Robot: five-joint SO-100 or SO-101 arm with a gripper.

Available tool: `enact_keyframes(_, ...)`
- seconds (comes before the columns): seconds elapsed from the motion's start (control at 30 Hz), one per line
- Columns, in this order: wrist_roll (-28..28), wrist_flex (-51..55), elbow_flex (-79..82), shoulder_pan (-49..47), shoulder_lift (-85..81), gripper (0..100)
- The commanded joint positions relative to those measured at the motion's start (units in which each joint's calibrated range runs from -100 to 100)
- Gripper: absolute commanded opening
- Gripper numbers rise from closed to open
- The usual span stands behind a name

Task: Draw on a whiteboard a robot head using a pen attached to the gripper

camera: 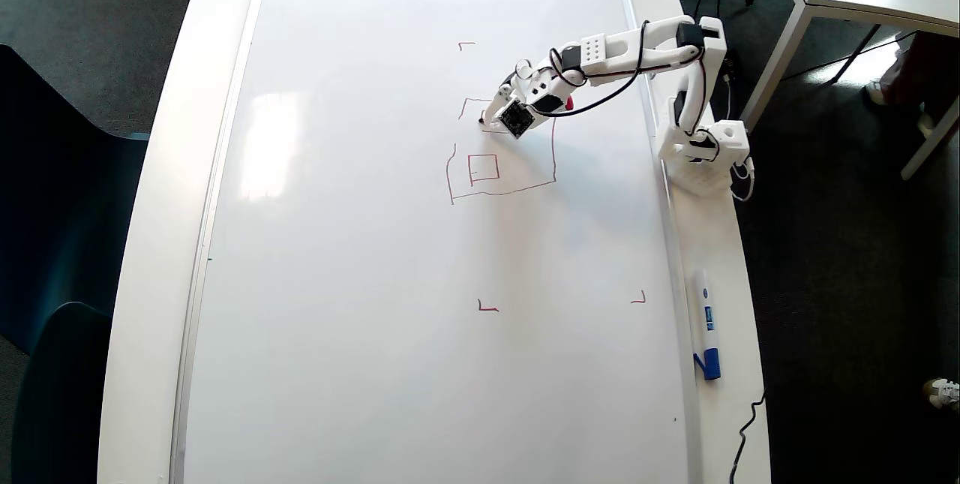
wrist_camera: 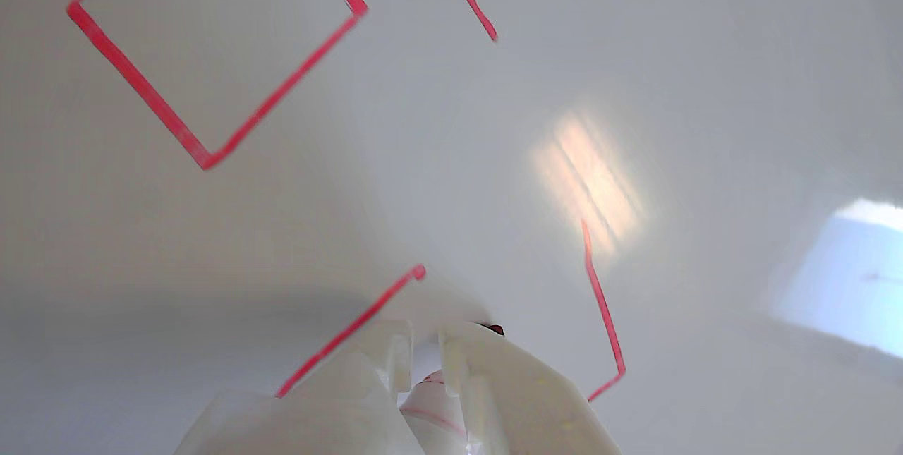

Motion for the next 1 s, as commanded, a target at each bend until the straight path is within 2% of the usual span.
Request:
enact_keyframes(0.0,-0.2,-0.5,-2.0,-2.2,-0.2,1)
enact_keyframes(0.37,0.1,-0.5,-2.0,-3.9,-0.4,1)
enact_keyframes(0.5,0.0,0.3,-0.5,-3.6,-7.6,1)
enact_keyframes(0.7,0.0,1.4,14.0,-5.1,-20.6,1)
enact_keyframes(0.97,-0.3,5.9,20.7,-8.6,-26.9,1)
